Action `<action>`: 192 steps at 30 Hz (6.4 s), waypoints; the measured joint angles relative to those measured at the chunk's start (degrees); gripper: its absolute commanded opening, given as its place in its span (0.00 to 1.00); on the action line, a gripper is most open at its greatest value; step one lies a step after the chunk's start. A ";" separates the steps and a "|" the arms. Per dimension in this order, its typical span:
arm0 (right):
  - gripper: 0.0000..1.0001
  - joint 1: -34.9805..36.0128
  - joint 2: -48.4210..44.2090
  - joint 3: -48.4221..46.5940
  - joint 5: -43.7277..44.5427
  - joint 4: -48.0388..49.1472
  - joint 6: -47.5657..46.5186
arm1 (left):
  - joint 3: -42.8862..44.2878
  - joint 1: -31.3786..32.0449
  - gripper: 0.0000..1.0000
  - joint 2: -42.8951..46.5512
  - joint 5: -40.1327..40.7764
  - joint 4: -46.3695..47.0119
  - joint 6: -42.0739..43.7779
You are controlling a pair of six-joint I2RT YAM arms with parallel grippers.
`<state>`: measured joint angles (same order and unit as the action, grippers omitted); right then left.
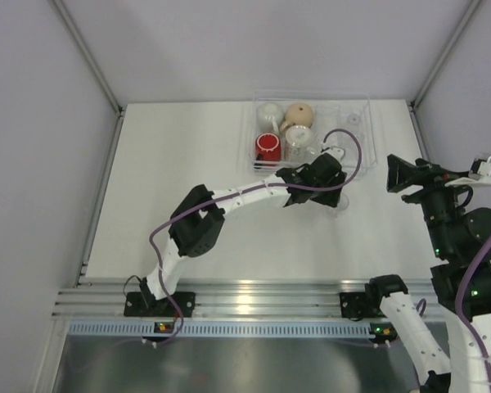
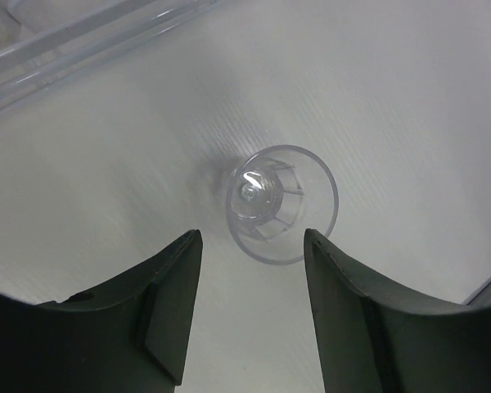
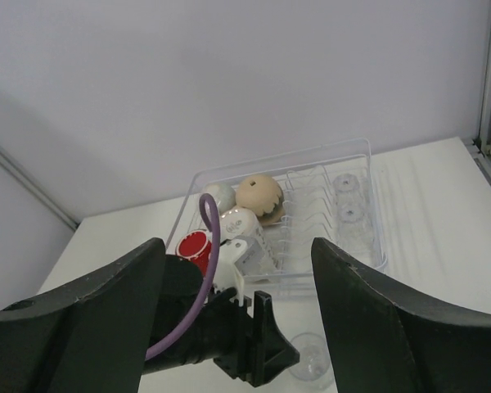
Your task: Load the cups into the dish rack
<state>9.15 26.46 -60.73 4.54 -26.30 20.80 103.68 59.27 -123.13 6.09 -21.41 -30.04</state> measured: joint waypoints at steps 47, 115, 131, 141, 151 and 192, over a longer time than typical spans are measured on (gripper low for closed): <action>0.99 6.71 14.93 12.76 -33.31 23.10 16.06 | -58.40 -20.48 0.00 66.03 -23.21 36.28 -20.39; 0.96 42.32 38.27 1.20 -31.32 56.89 0.20 | -74.82 -30.34 0.00 64.43 -29.09 93.39 -67.25; 0.69 43.21 40.41 0.55 -31.67 57.94 0.22 | -74.88 -30.05 0.00 66.20 -29.44 93.42 -66.62; 0.68 43.41 42.29 -1.27 -33.33 58.51 0.20 | -75.47 -29.83 0.00 67.28 -29.18 93.44 -65.77; 0.15 43.89 42.75 -0.63 -32.81 60.41 0.11 | -76.19 -29.86 0.12 67.28 -28.89 93.50 -66.10; 0.00 27.04 12.66 14.34 -14.99 31.43 0.87 | -83.14 -29.75 0.98 60.54 -31.23 93.92 -60.59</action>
<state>36.18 39.11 -46.39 -10.46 5.13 21.67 20.53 29.52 -62.59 -25.15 72.51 -90.63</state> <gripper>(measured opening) 0.514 0.982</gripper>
